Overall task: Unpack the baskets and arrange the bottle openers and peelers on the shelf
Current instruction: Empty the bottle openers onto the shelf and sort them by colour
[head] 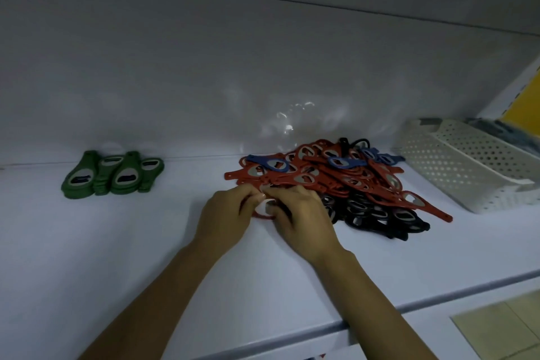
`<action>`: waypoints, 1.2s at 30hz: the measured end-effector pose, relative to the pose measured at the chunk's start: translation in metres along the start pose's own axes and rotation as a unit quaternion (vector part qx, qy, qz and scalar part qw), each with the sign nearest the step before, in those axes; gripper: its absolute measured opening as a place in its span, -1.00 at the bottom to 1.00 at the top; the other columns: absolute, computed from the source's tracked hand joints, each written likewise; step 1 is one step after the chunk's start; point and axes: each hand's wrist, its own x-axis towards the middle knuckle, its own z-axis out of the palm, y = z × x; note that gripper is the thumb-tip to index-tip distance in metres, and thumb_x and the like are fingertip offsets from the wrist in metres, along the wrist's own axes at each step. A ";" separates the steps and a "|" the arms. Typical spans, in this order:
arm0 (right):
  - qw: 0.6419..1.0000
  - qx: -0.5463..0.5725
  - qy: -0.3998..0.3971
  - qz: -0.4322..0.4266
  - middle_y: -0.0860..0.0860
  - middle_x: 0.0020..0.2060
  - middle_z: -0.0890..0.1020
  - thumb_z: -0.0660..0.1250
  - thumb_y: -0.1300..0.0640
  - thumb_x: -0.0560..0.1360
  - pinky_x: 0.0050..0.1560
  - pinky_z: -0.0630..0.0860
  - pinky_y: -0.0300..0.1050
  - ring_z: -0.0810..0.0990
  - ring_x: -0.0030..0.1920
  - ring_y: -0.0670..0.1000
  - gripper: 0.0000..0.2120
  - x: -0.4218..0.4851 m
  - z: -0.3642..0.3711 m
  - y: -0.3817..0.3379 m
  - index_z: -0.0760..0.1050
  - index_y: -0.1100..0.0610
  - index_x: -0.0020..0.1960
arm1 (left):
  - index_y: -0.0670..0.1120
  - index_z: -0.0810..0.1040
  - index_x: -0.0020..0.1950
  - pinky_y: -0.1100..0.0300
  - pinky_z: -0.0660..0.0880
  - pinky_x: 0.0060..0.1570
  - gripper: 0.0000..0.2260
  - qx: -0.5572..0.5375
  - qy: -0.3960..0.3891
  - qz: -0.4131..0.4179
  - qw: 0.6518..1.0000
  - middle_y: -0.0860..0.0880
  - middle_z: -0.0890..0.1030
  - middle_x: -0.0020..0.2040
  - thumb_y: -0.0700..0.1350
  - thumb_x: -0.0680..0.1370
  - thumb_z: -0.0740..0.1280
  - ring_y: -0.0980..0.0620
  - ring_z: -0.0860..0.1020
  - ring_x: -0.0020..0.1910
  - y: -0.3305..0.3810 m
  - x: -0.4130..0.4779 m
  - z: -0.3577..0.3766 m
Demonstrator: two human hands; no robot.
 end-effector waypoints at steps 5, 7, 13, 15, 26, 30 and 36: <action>0.963 0.110 0.190 0.156 -0.07 -0.17 0.69 0.33 0.15 0.53 -0.11 0.61 0.03 0.66 -0.18 -0.07 -0.86 -0.001 -0.002 0.006 0.61 0.05 0.06 | 0.07 0.47 0.04 0.51 0.44 -0.17 -0.88 -0.209 0.123 -0.089 0.966 0.22 0.56 -0.05 0.00 0.53 0.33 0.37 0.55 -0.08 0.006 0.003 -0.001; 0.967 0.118 0.199 0.103 -0.05 -0.14 0.70 0.35 0.14 0.53 -0.11 0.62 -0.01 0.66 -0.15 -0.08 -0.82 0.000 -0.001 0.000 0.61 0.09 0.12 | 0.11 0.49 0.05 0.39 0.49 -0.11 -0.76 -0.343 0.059 -0.143 0.927 0.16 0.62 -0.04 0.19 0.46 0.27 0.25 0.60 -0.05 0.009 0.002 0.001; 0.992 0.041 0.062 -0.102 -0.01 0.02 0.68 0.21 0.14 0.54 0.01 0.52 -0.04 0.61 -0.02 -0.02 -0.76 0.003 0.007 -0.019 0.62 0.12 0.09 | 0.05 0.51 0.13 0.22 0.55 -0.05 -0.82 -0.377 0.054 -0.177 0.908 0.00 0.65 -0.01 -0.03 0.64 0.12 0.07 0.63 -0.05 0.009 0.000 0.010; 0.993 0.013 0.119 -0.026 0.01 0.04 0.66 0.18 0.09 0.54 0.07 0.50 0.04 0.59 0.04 0.02 -0.72 0.006 0.001 -0.012 0.61 0.12 0.10 | -0.04 0.49 0.18 0.23 0.56 -0.28 -0.79 -0.381 0.044 -0.182 0.906 -0.05 0.66 -0.08 -0.08 0.65 0.10 0.08 0.64 -0.27 0.008 0.000 0.006; 0.988 -0.125 0.060 0.073 -0.01 -0.17 0.69 0.38 0.26 0.43 -0.02 0.45 -0.07 0.62 -0.13 0.08 -0.83 0.004 -0.005 0.001 0.65 0.08 -0.04 | -0.03 0.54 0.04 0.30 0.45 -0.50 -0.85 -0.341 -0.016 -0.137 0.930 0.04 0.70 -0.13 -0.09 0.63 0.18 -0.02 0.64 -0.39 0.016 -0.002 0.002; 0.983 -0.038 0.157 0.086 0.06 -0.17 0.67 0.35 0.34 0.47 -0.18 0.49 -0.12 0.61 -0.18 0.07 -0.85 -0.001 -0.007 -0.002 0.63 0.18 -0.02 | 0.03 0.50 0.00 0.29 0.49 -0.49 -0.87 -0.374 0.010 -0.150 0.915 0.00 0.68 -0.15 -0.10 0.63 0.17 -0.03 0.66 -0.37 0.017 0.001 0.000; 0.972 0.041 0.211 0.093 -0.04 -0.13 0.65 0.30 0.30 0.54 -0.05 0.50 -0.29 0.59 -0.13 -0.11 -0.87 -0.001 -0.004 -0.005 0.59 0.17 0.03 | -0.03 0.48 0.12 0.30 0.47 -0.49 -0.85 -0.399 0.030 -0.152 0.904 -0.05 0.66 -0.13 -0.11 0.64 0.14 0.00 0.64 -0.39 0.018 0.001 0.001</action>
